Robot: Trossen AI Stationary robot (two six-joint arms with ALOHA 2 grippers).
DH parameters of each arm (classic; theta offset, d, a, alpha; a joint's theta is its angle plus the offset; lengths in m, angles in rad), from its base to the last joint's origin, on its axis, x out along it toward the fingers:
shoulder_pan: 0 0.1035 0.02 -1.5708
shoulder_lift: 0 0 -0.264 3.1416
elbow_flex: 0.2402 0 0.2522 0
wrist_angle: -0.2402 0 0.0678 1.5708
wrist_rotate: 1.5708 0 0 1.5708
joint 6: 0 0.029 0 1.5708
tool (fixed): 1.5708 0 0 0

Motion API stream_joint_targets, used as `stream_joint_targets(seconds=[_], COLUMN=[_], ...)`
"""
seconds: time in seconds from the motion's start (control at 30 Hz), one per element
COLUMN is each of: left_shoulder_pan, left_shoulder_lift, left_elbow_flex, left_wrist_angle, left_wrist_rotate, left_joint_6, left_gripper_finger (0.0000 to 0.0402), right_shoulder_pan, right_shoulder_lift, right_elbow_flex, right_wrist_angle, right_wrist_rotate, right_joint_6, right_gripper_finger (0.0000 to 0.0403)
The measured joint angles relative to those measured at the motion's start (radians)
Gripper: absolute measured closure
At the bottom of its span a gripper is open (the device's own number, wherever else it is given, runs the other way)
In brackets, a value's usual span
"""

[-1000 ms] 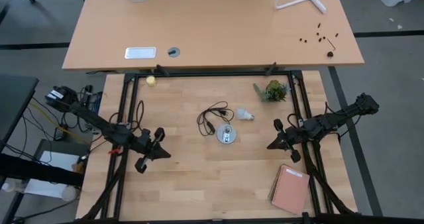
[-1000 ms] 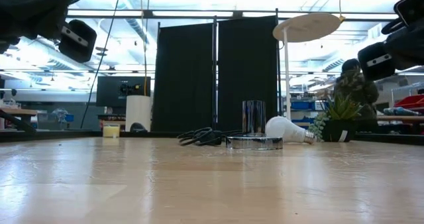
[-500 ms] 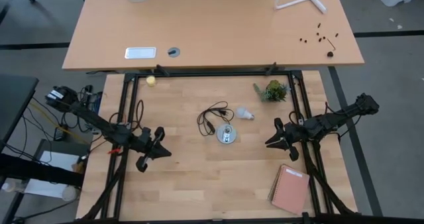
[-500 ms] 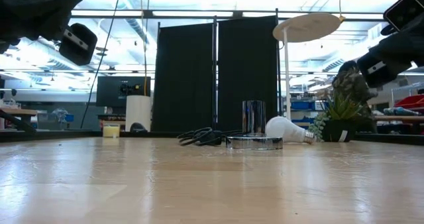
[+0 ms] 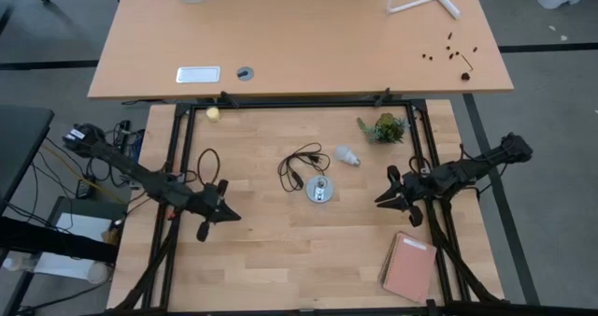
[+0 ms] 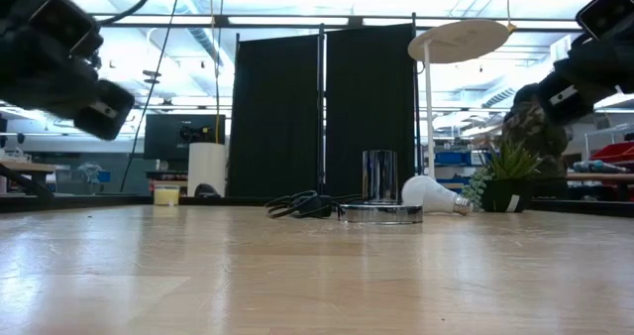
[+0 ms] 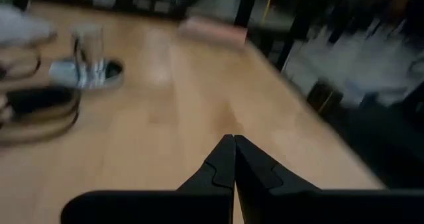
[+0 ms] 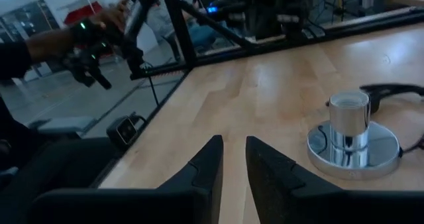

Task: Screw lightbulb
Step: Return to Home Position

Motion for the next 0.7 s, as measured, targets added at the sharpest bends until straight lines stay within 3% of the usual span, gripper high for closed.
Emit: stream_joint_targets(seconds=[0.2, 0.43, 0.7], left_shoulder_pan=[0.000, 0.000, 0.001], left_shoulder_lift=[-0.168, -0.350, -0.504], left_elbow_flex=[0.000, 0.000, 0.000], left_wrist_angle=[-0.250, -0.329, -0.440], left_wrist_rotate=[0.000, 0.000, 0.002], left_joint_6=[0.000, 0.000, 0.000], left_gripper_finger=[0.0390, 0.0390, 0.0390], right_shoulder_pan=[0.000, 0.000, 0.000], right_shoulder_lift=[-0.071, -0.147, -0.145], right_elbow_flex=[0.000, 0.000, -0.018], right_wrist_angle=[0.004, 0.000, 0.040], right_wrist_rotate=[-0.003, -0.003, -0.028], right_joint_6=[0.000, 0.000, 0.000], right_gripper_finger=[0.0329, 0.0329, 0.0328])
